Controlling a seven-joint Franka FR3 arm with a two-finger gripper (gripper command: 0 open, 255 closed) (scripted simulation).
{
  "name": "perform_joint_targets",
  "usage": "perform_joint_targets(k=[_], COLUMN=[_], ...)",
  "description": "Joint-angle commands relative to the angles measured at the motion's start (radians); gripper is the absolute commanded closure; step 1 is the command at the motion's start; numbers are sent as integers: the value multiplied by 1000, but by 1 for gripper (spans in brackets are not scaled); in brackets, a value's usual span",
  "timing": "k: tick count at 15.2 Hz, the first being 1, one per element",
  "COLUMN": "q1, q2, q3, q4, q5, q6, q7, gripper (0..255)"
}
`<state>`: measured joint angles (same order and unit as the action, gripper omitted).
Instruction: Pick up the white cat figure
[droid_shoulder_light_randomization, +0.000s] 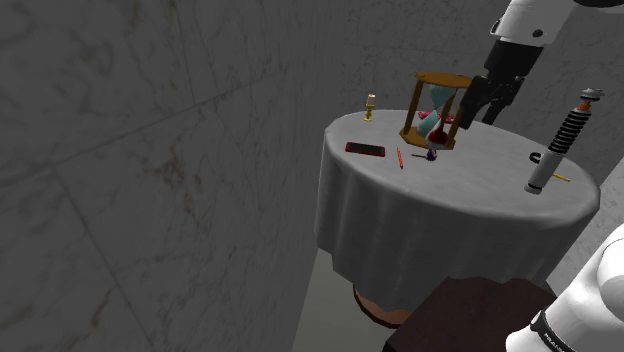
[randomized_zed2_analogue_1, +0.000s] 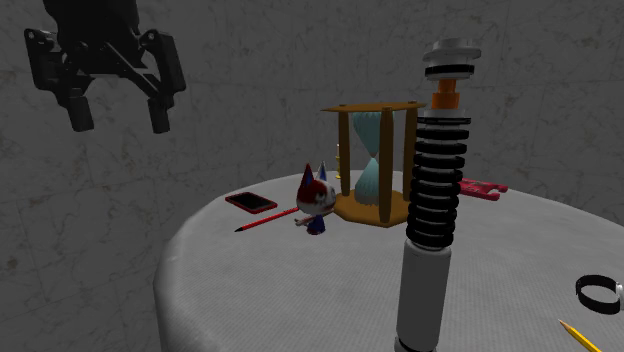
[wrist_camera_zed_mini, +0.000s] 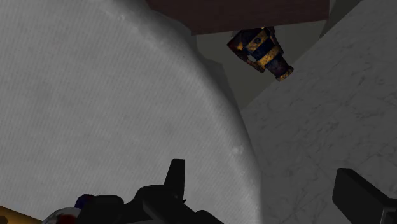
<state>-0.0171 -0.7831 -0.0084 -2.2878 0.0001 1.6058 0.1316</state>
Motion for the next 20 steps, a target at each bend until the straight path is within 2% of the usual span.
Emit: perform_joint_targets(k=[1, 11, 20], q1=[0, -62, -102], q2=[0, 271, 551], q3=[0, -151, -281], q4=[0, 130, 332], q5=[0, -41, 1], q6=[0, 148, 225], q7=[0, -95, -195], gripper=[0, 0, 0])
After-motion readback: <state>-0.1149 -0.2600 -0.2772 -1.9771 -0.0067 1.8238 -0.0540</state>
